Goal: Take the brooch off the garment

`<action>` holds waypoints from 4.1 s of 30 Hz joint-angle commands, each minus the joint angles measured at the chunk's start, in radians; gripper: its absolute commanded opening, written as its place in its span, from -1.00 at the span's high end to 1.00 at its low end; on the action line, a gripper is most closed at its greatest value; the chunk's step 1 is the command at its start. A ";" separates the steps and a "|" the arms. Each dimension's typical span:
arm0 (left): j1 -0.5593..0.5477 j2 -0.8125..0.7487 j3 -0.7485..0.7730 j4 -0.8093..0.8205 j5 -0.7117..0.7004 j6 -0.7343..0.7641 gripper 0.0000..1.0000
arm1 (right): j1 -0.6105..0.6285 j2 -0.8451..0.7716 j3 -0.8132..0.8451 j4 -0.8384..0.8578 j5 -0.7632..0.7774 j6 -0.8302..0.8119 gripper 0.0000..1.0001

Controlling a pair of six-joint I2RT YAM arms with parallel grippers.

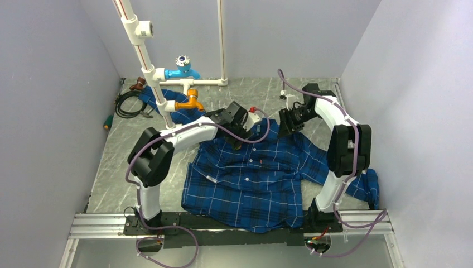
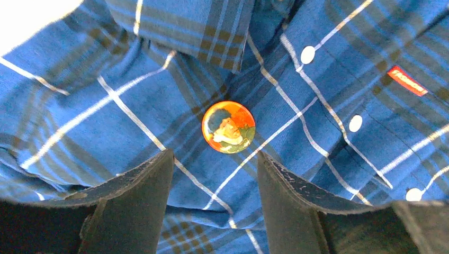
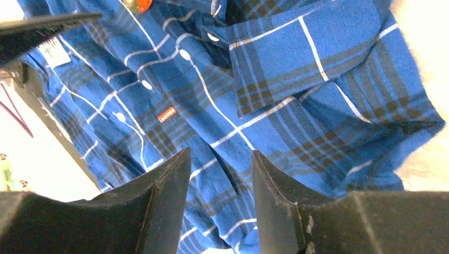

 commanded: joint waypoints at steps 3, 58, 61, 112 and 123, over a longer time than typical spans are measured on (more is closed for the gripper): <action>-0.050 0.058 0.050 -0.037 -0.146 -0.192 -0.27 | 0.042 0.002 -0.028 0.113 -0.027 0.151 0.03; 0.016 -0.007 0.021 0.023 -0.035 -0.156 1.00 | 0.081 0.027 -0.143 0.183 0.028 0.170 0.06; 0.017 -0.034 0.005 0.040 0.015 -0.126 1.00 | 0.081 0.020 -0.150 0.191 0.014 0.166 0.06; 0.034 -0.332 -0.338 0.335 0.581 0.392 1.00 | 0.356 -0.620 -0.820 1.186 -0.209 -0.184 0.13; 0.034 -0.336 -0.348 0.350 0.598 0.393 1.00 | 0.368 -0.597 -0.823 1.201 -0.195 -0.173 0.30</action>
